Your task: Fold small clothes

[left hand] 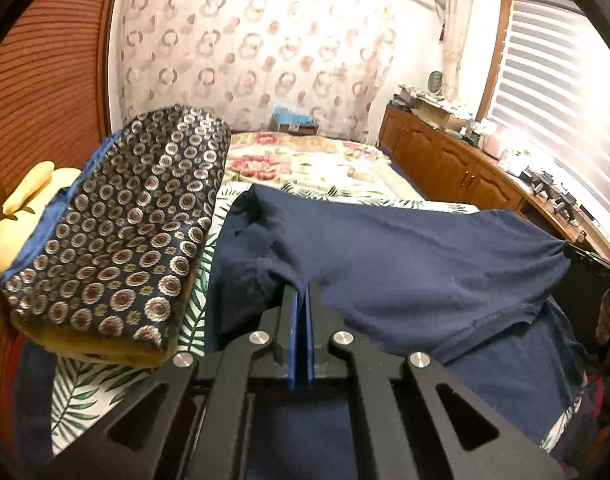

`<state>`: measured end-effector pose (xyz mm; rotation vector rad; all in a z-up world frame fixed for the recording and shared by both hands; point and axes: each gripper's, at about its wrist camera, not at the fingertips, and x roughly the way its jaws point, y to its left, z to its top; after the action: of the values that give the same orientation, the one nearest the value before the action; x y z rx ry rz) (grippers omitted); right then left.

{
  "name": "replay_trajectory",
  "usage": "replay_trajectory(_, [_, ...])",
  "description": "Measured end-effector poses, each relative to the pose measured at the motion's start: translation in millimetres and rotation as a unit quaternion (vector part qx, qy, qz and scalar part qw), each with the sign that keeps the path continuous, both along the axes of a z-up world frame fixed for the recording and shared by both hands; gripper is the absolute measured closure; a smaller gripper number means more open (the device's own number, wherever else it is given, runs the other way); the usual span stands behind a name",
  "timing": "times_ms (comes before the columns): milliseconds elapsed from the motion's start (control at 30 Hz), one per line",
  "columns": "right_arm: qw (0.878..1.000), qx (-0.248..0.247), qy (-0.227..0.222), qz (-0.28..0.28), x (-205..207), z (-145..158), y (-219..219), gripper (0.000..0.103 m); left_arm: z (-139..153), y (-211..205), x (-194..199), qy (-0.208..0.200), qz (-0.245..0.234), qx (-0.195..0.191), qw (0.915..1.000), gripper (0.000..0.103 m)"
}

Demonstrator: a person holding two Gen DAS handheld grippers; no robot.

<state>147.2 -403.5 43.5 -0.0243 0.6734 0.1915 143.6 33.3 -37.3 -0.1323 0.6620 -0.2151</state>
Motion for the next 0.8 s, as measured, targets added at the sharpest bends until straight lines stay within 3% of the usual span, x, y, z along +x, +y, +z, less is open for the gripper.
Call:
replay_trajectory(500, [1.0, -0.004, -0.023, 0.013, -79, 20, 0, 0.103, 9, 1, -90, -0.03, -0.003, 0.018, 0.9994, 0.103])
replay_trajectory(633, [1.0, -0.005, -0.017, 0.017, -104, 15, 0, 0.103, -1, -1, -116, -0.015, -0.008, 0.018, 0.9997, 0.103])
replay_trajectory(800, [1.0, 0.001, 0.004, 0.013, -132, 4, -6, 0.103, -21, -5, -126, 0.006, -0.008, 0.048, 0.9988, 0.103])
